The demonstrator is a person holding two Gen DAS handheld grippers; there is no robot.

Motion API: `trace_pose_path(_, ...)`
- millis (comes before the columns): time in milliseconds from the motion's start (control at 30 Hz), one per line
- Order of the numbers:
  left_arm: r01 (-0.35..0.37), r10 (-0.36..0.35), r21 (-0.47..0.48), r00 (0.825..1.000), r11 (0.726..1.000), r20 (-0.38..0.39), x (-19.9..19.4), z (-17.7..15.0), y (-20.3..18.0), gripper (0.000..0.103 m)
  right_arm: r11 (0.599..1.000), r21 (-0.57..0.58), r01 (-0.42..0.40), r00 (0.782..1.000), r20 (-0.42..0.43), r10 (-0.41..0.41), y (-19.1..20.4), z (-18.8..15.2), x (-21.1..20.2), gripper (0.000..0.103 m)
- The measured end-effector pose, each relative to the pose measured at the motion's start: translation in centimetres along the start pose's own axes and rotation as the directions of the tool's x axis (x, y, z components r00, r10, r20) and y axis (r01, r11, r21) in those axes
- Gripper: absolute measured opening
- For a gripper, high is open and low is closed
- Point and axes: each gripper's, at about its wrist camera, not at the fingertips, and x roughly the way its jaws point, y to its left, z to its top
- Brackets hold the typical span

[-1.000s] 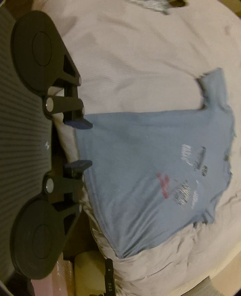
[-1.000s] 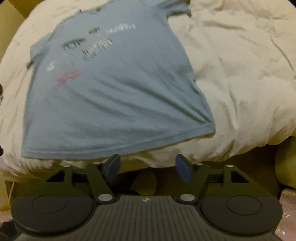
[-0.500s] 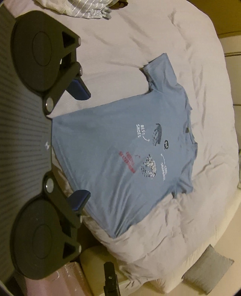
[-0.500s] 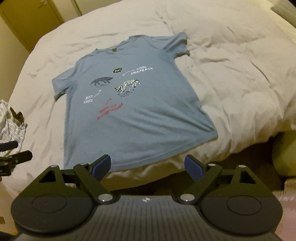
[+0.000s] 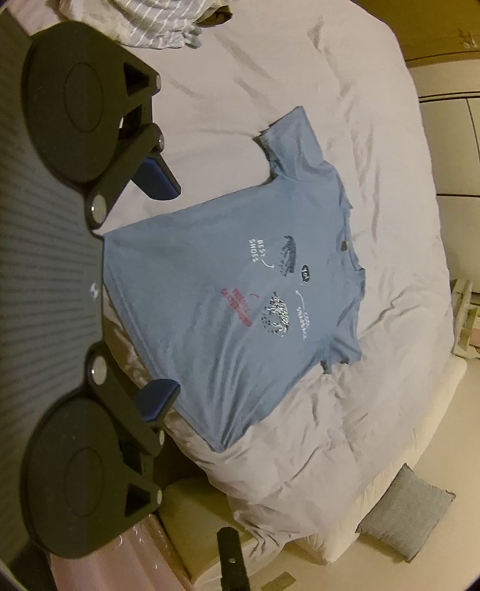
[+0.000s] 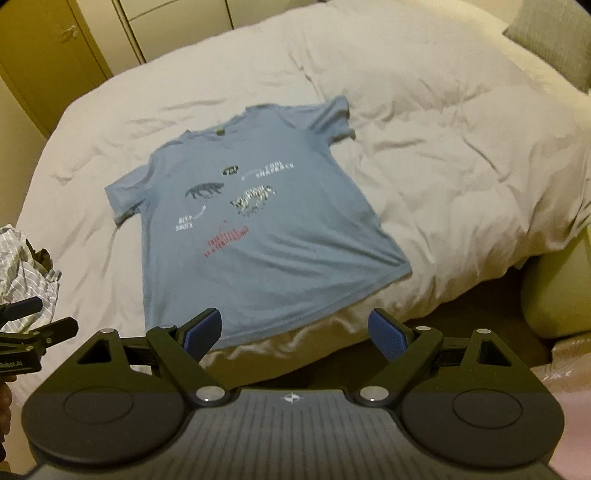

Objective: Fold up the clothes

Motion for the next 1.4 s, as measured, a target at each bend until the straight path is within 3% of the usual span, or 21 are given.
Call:
trace_pose_path(667, -0.032, 0.033, -0.02, 0.999, 0.999, 0.018, -1.7, 0.1, 2.3, 0.102, 0.999, -0.049, -0.014, 1.0, -0.004, 0.014, 4.1, 0.6, 0.4, 0.088)
trace_pose_path(1400, -0.079, 0.08, -0.064, 0.996, 0.995, 0.027, -2.4, -0.6, 3.3, 0.102, 0.995, -0.101, -0.026, 1.0, -0.007, 0.025, 5.6, 1.6, 1.1, 0.089)
